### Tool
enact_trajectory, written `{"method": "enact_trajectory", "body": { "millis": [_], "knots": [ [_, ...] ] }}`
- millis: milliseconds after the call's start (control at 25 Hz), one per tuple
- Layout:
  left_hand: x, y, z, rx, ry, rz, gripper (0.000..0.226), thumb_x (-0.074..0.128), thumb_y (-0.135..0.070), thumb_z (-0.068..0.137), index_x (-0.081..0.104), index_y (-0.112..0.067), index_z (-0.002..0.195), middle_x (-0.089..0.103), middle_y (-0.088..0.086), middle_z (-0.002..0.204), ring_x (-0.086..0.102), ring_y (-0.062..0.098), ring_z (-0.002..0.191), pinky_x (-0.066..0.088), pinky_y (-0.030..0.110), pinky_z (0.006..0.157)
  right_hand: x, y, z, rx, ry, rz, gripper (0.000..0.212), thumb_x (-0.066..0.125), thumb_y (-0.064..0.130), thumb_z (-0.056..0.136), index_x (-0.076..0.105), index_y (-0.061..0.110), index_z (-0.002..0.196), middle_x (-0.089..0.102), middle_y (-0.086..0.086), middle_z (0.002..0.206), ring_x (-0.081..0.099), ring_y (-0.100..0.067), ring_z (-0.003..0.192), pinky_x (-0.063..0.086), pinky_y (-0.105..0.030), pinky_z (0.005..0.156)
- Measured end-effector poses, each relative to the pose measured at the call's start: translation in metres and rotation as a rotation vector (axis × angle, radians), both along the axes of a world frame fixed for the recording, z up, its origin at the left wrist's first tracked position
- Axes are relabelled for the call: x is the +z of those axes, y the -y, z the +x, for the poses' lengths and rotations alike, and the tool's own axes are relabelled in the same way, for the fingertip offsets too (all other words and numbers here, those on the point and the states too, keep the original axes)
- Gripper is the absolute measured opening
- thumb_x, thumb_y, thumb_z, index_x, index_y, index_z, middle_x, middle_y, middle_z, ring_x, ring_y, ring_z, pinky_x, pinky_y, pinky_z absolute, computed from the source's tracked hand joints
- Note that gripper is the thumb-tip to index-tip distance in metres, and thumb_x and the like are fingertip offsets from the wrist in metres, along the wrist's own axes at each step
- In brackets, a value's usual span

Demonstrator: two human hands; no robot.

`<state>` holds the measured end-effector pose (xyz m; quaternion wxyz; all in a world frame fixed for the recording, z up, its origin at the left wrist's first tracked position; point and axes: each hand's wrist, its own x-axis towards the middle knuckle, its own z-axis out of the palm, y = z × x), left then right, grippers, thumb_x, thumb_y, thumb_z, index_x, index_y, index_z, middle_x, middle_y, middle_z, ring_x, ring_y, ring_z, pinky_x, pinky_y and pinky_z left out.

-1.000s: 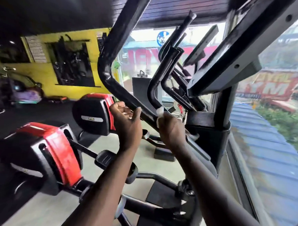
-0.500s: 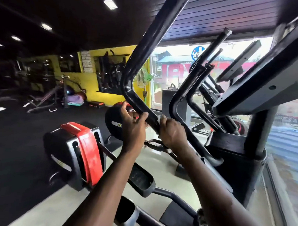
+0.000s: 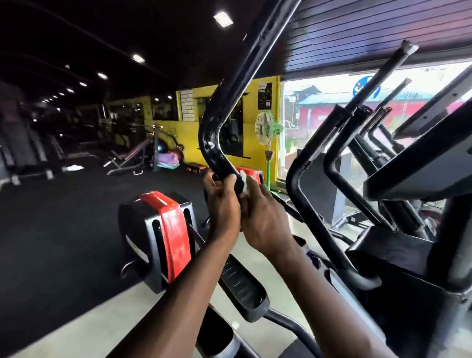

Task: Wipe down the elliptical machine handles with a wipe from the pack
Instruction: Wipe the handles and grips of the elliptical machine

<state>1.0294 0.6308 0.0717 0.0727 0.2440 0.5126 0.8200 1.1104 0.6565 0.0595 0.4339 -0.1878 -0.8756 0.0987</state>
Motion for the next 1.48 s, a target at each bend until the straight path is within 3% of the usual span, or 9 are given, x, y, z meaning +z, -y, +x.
{"method": "enact_trajectory", "body": {
  "millis": [80, 280, 520, 760, 960, 1080, 1160, 1360, 1480],
  "knots": [
    [0.003, 0.003, -0.011, -0.013, 0.0, -0.014, 0.035, 0.057, -0.04, 0.079, 0.053, -0.028, 0.112, 0.068, 0.001, 0.094, 0.066, 0.026, 0.091, 0.056, 0.043, 0.081, 0.0, -0.001, -0.002, 0.03, 0.045, 0.12, 0.063, 0.026, 0.041, 0.093, 0.021, 0.016, 0.15, 0.051, -0.012, 0.129, 0.059, -0.034, 0.098, 0.045, -0.037, 0.069],
    [0.036, 0.017, -0.037, 0.089, -0.099, -0.019, 0.032, 0.057, -0.028, 0.095, 0.051, -0.025, 0.126, 0.061, -0.002, 0.102, 0.059, 0.016, 0.082, 0.055, 0.038, 0.074, 0.04, -0.014, -0.037, -0.113, 0.055, -0.067, 0.038, 0.028, 0.039, 0.102, 0.053, 0.012, 0.109, 0.067, -0.017, 0.1, 0.064, -0.038, 0.093, 0.043, -0.038, 0.069],
    [0.07, 0.034, -0.047, 0.099, -0.175, -0.034, 0.014, 0.056, -0.022, 0.097, 0.065, -0.032, 0.1, 0.065, -0.002, 0.095, 0.064, 0.018, 0.09, 0.053, 0.024, 0.065, 0.048, -0.007, -0.06, -0.074, -0.005, 0.114, 0.048, 0.031, 0.031, 0.101, 0.031, 0.011, 0.144, 0.057, -0.012, 0.131, 0.049, -0.034, 0.119, 0.041, -0.043, 0.089],
    [0.081, 0.029, -0.037, 0.124, -0.141, -0.08, 0.013, 0.052, -0.028, 0.098, 0.065, -0.028, 0.1, 0.063, -0.015, 0.096, 0.058, 0.011, 0.095, 0.047, 0.041, 0.1, 0.082, -0.014, -0.069, 0.184, -0.621, -0.162, 0.02, 0.055, 0.004, 0.09, 0.052, 0.008, 0.109, 0.048, -0.006, 0.107, 0.047, -0.01, 0.079, 0.039, -0.02, 0.065],
    [0.102, 0.035, -0.031, 0.086, -0.234, -0.014, 0.022, 0.047, -0.023, 0.1, 0.067, -0.023, 0.108, 0.065, -0.017, 0.098, 0.059, -0.001, 0.093, 0.045, 0.027, 0.091, 0.057, -0.006, -0.072, 0.177, -0.295, 0.212, 0.02, 0.062, 0.013, 0.074, 0.065, 0.01, 0.094, 0.057, -0.007, 0.096, 0.051, -0.026, 0.087, 0.045, -0.036, 0.071],
    [0.122, 0.032, -0.025, 0.07, -0.327, -0.04, 0.03, 0.045, -0.029, 0.101, 0.065, -0.02, 0.121, 0.062, -0.012, 0.123, 0.054, 0.004, 0.112, 0.038, 0.024, 0.101, 0.09, -0.021, -0.059, 0.2, -0.71, -0.071, 0.011, 0.063, 0.009, 0.082, 0.064, 0.011, 0.093, 0.057, -0.004, 0.092, 0.049, -0.002, 0.076, 0.042, -0.018, 0.065],
    [0.13, 0.029, -0.019, 0.047, -0.338, -0.059, 0.032, 0.044, -0.033, 0.102, 0.062, -0.019, 0.126, 0.058, -0.012, 0.121, 0.051, 0.004, 0.109, 0.035, 0.022, 0.095, 0.106, -0.023, -0.06, 0.215, -0.837, -0.093, 0.011, 0.058, 0.006, 0.085, 0.061, 0.01, 0.094, 0.054, -0.005, 0.094, 0.044, 0.004, 0.075, 0.035, -0.007, 0.063],
    [0.13, 0.023, -0.013, 0.005, -0.339, -0.048, 0.018, 0.044, -0.033, 0.102, 0.061, -0.032, 0.108, 0.054, -0.022, 0.095, 0.051, -0.002, 0.091, 0.037, 0.019, 0.084, 0.073, -0.02, -0.077, 0.191, -0.418, 0.167, 0.026, 0.065, 0.006, 0.076, 0.062, 0.016, 0.1, 0.059, -0.005, 0.101, 0.053, -0.023, 0.089, 0.044, -0.031, 0.067],
    [0.132, 0.022, -0.016, 0.002, -0.352, -0.047, 0.021, 0.043, -0.03, 0.103, 0.059, -0.035, 0.089, 0.057, -0.021, 0.09, 0.051, -0.01, 0.084, 0.041, 0.012, 0.072, 0.109, -0.021, -0.062, 0.242, -0.756, 0.008, 0.015, 0.064, 0.0, 0.08, 0.066, 0.012, 0.089, 0.062, -0.003, 0.092, 0.055, -0.013, 0.078, 0.046, -0.024, 0.063]
  ]
}}
